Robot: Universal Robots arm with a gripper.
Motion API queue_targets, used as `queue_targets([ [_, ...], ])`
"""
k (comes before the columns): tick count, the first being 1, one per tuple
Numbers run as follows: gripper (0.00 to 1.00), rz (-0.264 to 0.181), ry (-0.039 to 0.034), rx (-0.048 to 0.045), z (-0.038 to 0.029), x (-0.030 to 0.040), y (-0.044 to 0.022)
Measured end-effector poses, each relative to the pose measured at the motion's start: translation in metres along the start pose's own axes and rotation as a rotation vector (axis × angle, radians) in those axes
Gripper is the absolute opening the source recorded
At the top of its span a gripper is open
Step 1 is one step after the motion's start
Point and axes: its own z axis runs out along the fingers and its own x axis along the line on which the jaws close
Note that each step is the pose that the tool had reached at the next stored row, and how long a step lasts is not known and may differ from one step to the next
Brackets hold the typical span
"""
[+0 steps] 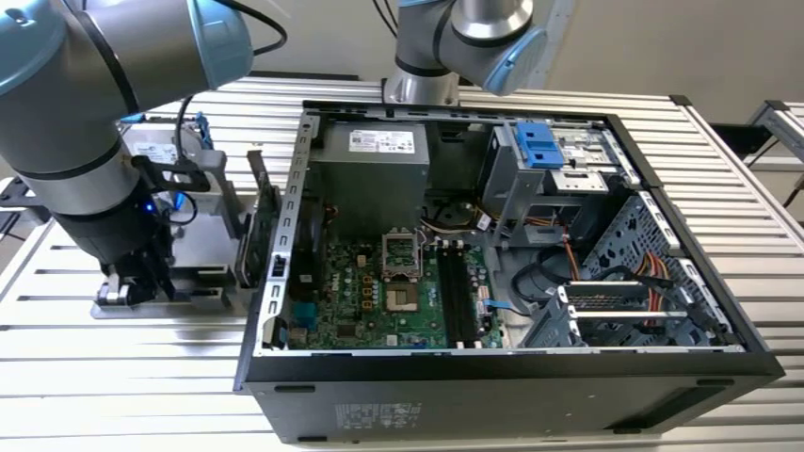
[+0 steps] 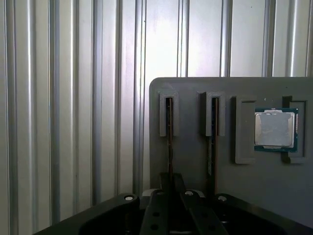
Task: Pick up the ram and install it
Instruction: 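Pick up the ram and move it above insertion slot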
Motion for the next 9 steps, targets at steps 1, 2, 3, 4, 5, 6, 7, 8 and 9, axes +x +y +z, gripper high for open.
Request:
queue_targets([
  [1,0.00,0.000,0.0001,0.0000,-0.0010,0.0000,0.0000],
  [2,0.00,0.000,0.0001,0.0000,-0.0019,0.0000,0.0000],
  [3,0.00,0.000,0.0001,0.0000,-0.0031,0.0000,0.0000],
  [4,0.00,0.000,0.0001,-0.0001,-0.0042,0.0001,0.0001],
  [5,0.00,0.000,0.0001,-0.0001,-0.0055,0.0000,0.0001],
  [6,0.00,0.000,0.0001,-0.0001,-0.0067,0.0001,0.0001],
  [7,0.00,0.000,0.0001,-0.0001,-0.0077,0.0001,0.0001],
  [8,0.00,0.000,0.0001,-0.0001,-0.0088,0.0001,0.0001],
  [9,0.00,0.000,0.0001,0.0000,-0.0097,0.0001,0.0002],
])
